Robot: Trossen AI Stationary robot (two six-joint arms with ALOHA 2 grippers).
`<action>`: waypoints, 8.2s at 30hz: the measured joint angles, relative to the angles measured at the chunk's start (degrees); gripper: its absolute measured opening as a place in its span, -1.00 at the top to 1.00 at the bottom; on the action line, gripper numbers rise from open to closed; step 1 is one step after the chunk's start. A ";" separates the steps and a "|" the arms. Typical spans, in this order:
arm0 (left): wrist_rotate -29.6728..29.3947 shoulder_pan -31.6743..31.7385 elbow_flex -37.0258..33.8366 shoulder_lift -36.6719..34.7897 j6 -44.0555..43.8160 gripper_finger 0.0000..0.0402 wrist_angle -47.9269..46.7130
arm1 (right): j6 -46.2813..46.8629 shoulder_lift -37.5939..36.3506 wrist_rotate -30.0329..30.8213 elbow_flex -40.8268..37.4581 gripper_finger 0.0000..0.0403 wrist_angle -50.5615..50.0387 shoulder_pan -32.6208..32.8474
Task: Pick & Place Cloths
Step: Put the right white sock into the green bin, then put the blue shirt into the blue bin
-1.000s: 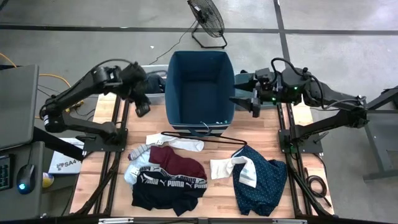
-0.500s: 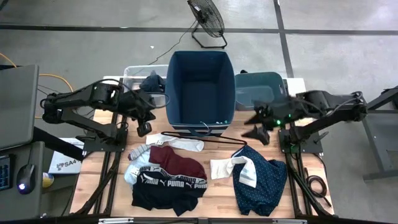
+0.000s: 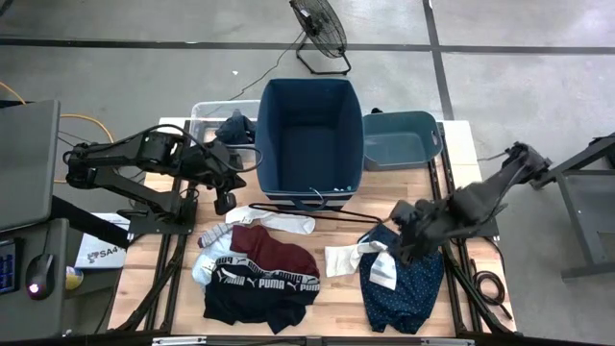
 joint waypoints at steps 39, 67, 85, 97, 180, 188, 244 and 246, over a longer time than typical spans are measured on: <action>2.82 0.04 -0.02 -0.04 3.66 0.97 -0.39 | 17.96 4.26 -5.12 -29.36 0.39 30.15 -6.29; 2.62 0.04 -0.02 0.07 4.11 0.97 -0.02 | 9.84 -10.51 -4.14 -10.51 0.98 3.98 -6.47; 2.58 0.04 -0.02 0.09 4.11 0.97 -0.04 | -3.93 -18.69 22.81 10.09 0.98 -18.40 -11.28; 2.58 0.04 -0.02 0.09 4.11 0.97 -0.02 | -20.43 -19.04 38.23 10.09 0.98 -18.41 -27.84; 2.60 0.04 -0.03 0.09 4.10 0.97 0.02 | -60.54 4.13 -0.61 -16.58 0.98 24.32 -87.69; 2.60 0.04 -0.02 0.09 4.11 0.97 0.02 | -58.42 9.42 -2.63 -16.62 0.98 28.04 -87.89; 2.58 0.04 -0.04 0.09 4.09 0.97 0.03 | -46.93 -13.86 -25.02 -16.62 -0.16 -1.48 -83.02; 2.59 0.03 -0.03 0.09 4.09 0.97 0.02 | -44.20 -16.11 -25.21 -16.60 -0.16 -3.54 -80.39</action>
